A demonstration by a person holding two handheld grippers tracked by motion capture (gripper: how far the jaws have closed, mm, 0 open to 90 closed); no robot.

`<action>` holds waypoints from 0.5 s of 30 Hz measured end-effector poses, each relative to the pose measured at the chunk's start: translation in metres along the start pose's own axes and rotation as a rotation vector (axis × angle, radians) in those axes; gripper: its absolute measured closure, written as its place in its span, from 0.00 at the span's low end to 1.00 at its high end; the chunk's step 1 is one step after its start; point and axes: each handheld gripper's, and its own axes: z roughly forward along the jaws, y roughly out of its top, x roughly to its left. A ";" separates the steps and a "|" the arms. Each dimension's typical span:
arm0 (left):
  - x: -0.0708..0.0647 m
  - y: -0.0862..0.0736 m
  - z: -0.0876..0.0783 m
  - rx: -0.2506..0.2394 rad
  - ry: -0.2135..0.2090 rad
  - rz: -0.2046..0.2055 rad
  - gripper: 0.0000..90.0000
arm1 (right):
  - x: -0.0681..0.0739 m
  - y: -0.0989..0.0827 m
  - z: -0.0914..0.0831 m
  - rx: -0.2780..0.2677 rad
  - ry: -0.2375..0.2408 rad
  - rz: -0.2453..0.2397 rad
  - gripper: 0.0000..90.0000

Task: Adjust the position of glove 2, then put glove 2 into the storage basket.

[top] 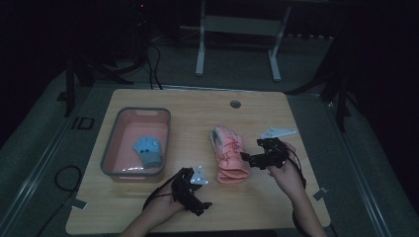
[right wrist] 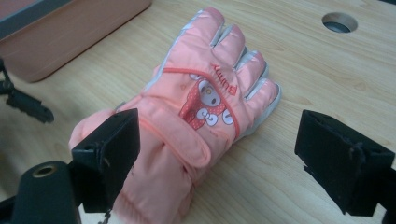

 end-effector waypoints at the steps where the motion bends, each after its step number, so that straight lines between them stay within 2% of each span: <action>1: 0.000 0.003 -0.002 -0.002 0.002 -0.001 0.02 | -0.001 -0.001 -0.002 -0.006 0.007 -0.009 0.16; 3: 0.000 0.009 -0.008 -0.037 0.006 -0.010 0.02 | -0.002 -0.003 -0.006 -0.013 0.012 -0.017 0.16; 7: 0.002 0.025 -0.017 -0.052 -0.002 -0.041 0.05 | -0.007 -0.004 -0.014 -0.039 0.008 -0.024 0.15; 9: 0.005 0.034 -0.021 -0.063 -0.005 -0.053 0.05 | -0.010 -0.004 -0.016 -0.028 0.002 -0.025 0.15; 12: 0.011 0.051 -0.026 -0.097 0.032 -0.055 0.05 | -0.014 -0.002 -0.017 -0.037 -0.004 -0.003 0.13; 15: 0.019 0.068 -0.031 -0.122 0.058 -0.058 0.05 | -0.017 -0.002 -0.017 -0.056 0.031 0.021 0.13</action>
